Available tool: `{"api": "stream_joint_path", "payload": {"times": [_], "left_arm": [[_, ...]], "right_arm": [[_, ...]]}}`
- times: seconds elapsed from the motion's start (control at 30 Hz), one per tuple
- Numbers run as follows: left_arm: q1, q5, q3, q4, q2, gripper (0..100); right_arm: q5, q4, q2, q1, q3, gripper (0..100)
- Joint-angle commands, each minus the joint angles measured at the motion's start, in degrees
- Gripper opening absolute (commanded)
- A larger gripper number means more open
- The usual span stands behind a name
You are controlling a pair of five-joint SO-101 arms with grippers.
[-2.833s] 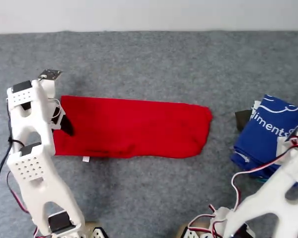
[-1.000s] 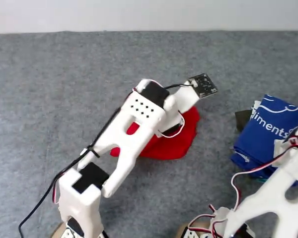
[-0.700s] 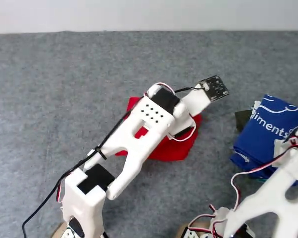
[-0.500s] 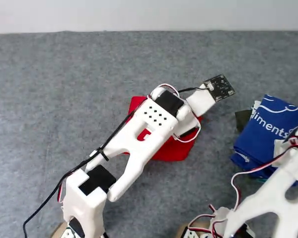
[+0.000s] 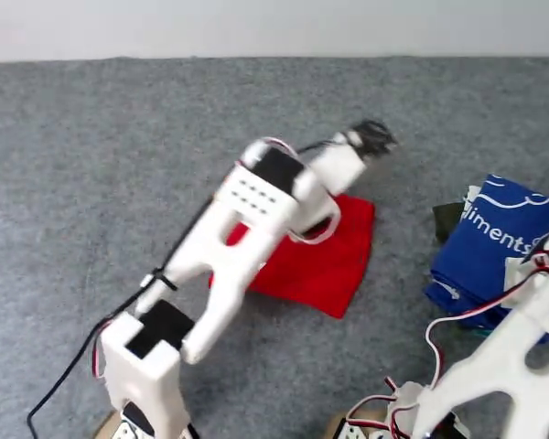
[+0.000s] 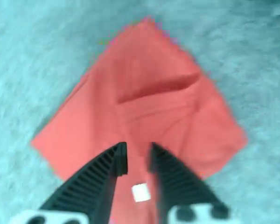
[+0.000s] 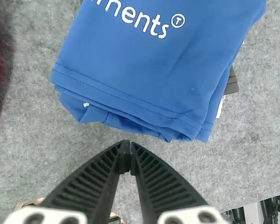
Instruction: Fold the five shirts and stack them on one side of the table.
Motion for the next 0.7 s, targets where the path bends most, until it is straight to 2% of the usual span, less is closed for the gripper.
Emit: {"api": "stream_joint_path", "payload": {"times": [0.0,0.13,0.3,0.43,0.67], "left_arm": [[-4.1,-2.3,-2.3,1.1,-2.0,1],[-6.1,-2.3,-2.5,0.5,4.1,1],[-4.0,-2.3,-2.6,-1.9,12.0,1],[1.1,-2.3,-2.6,-1.2,14.6,1],[11.0,-2.2,-2.2,6.1,10.5,1]], "right_arm": [[0.1,2.2,-1.6,0.3,-0.3,0.9],[0.1,2.2,-1.6,0.1,-0.3,0.9],[0.1,2.2,-1.6,0.1,-0.3,0.9],[0.1,2.2,-1.6,0.3,-0.3,0.9],[0.4,2.2,-1.6,0.4,-0.3,0.9]]}}
